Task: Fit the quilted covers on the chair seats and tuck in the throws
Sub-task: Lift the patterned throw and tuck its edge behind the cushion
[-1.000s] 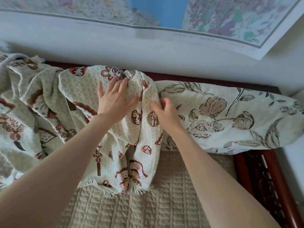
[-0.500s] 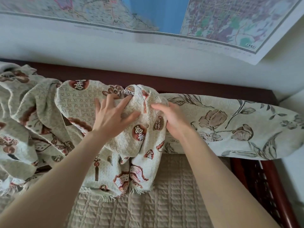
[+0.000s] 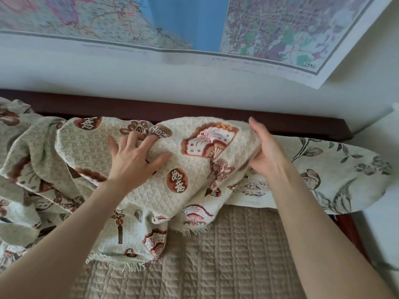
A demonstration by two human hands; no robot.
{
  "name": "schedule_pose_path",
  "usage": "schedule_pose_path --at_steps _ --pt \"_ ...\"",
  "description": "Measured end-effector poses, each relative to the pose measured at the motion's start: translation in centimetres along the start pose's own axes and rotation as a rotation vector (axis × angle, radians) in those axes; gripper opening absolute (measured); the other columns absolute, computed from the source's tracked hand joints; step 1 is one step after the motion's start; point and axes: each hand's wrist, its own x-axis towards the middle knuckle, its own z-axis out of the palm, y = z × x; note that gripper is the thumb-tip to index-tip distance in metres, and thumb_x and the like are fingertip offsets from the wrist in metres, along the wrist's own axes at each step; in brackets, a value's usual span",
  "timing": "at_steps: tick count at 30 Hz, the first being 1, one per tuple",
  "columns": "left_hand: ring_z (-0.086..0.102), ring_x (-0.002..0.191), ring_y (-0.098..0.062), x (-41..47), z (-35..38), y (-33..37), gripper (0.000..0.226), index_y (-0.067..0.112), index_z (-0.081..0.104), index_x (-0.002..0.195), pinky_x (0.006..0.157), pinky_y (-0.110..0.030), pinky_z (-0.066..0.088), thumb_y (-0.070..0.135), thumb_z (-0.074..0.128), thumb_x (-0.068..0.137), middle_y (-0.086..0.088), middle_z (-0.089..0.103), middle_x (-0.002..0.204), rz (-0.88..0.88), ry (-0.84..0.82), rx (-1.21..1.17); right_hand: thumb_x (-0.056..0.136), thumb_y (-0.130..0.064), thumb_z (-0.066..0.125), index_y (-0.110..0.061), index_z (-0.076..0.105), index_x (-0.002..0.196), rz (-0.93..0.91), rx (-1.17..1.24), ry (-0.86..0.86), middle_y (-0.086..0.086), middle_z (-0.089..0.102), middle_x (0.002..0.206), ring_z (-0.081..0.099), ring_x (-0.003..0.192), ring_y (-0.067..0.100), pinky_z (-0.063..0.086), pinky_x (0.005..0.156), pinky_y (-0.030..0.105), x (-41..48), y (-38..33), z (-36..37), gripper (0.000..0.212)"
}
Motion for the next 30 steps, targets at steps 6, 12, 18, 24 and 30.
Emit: schedule_pose_path --at_steps 6,12,18,24,30 --pt "0.010 0.146 -0.027 1.7 0.5 3.9 0.093 0.033 0.045 0.140 0.107 -0.063 -0.019 0.088 0.013 0.072 0.000 0.040 0.148 0.042 -0.019 0.077 0.077 -0.025 0.069 -0.006 0.065 0.116 0.160 -0.194 -0.080 0.017 0.069 0.114 0.067 0.105 0.031 0.049 0.097 0.049 -0.2 0.0 -1.4 0.044" --pt "0.008 0.148 -0.017 3.1 1.9 8.1 0.097 0.040 0.033 0.146 0.104 -0.064 -0.023 0.091 0.004 0.069 0.009 0.036 0.151 0.053 -0.060 0.075 0.084 -0.025 0.053 -0.001 0.050 0.136 0.008 0.151 -0.266 0.018 0.057 0.134 0.054 0.125 0.033 0.038 0.106 0.050 0.2 -0.5 -3.6 0.058" --pt "0.004 0.148 -0.015 3.1 2.5 8.8 0.108 0.037 0.037 0.145 0.107 -0.062 -0.023 0.096 -0.002 0.063 0.013 0.033 0.152 0.066 -0.072 0.011 0.094 -0.043 0.046 -0.015 0.078 0.090 0.100 0.201 -0.265 0.011 0.072 0.102 0.068 0.093 0.025 0.051 0.086 0.039 0.4 1.0 -2.7 0.042" --pt "-0.001 0.148 -0.015 3.2 2.4 10.2 0.105 0.042 0.031 0.146 0.105 -0.059 -0.027 0.095 -0.002 0.063 0.013 0.028 0.155 0.056 -0.089 -0.010 0.075 -0.022 0.060 -0.008 0.069 0.089 0.000 0.306 -0.184 0.012 0.068 0.100 0.064 0.091 0.025 0.047 0.088 0.039 0.9 -0.5 -3.4 0.022" --pt "0.008 0.147 -0.015 3.8 3.3 13.5 0.093 0.039 0.034 0.146 0.107 -0.062 -0.025 0.089 0.008 0.072 0.013 0.033 0.152 0.087 -0.069 -0.001 0.080 -0.018 0.063 -0.008 0.062 0.109 -0.103 0.239 -0.014 0.016 0.069 0.115 0.068 0.101 0.029 0.052 0.090 0.047 0.3 -3.1 -7.2 0.031"
